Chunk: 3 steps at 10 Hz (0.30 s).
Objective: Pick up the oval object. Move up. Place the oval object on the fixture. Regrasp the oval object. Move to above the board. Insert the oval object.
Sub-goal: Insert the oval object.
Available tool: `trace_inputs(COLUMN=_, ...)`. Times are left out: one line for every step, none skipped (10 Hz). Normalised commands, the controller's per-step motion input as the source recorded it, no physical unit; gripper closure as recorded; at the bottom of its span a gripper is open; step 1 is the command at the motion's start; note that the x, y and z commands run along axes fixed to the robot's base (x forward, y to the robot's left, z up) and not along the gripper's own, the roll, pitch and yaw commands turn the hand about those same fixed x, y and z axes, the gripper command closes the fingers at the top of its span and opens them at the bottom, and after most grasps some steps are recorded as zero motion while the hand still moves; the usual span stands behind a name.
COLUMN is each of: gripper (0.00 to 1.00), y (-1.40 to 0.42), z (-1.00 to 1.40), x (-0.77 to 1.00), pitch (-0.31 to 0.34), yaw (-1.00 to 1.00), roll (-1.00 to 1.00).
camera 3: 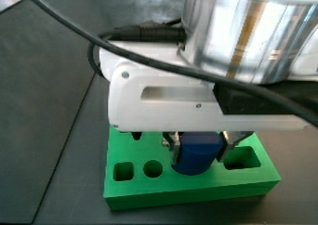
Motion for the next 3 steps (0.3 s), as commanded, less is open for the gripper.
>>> trace_inputs(gripper=1.0, y=0.0, z=0.0, x=0.0, pitch=0.0, yaw=0.0, roll=-0.03)
trace_inputs(gripper=1.0, y=0.0, z=0.0, x=0.0, pitch=-0.001, yaw=0.0, roll=0.0)
trace_inputs(gripper=1.0, y=0.0, z=0.0, x=0.0, pitch=0.0, yaw=0.0, roll=0.0)
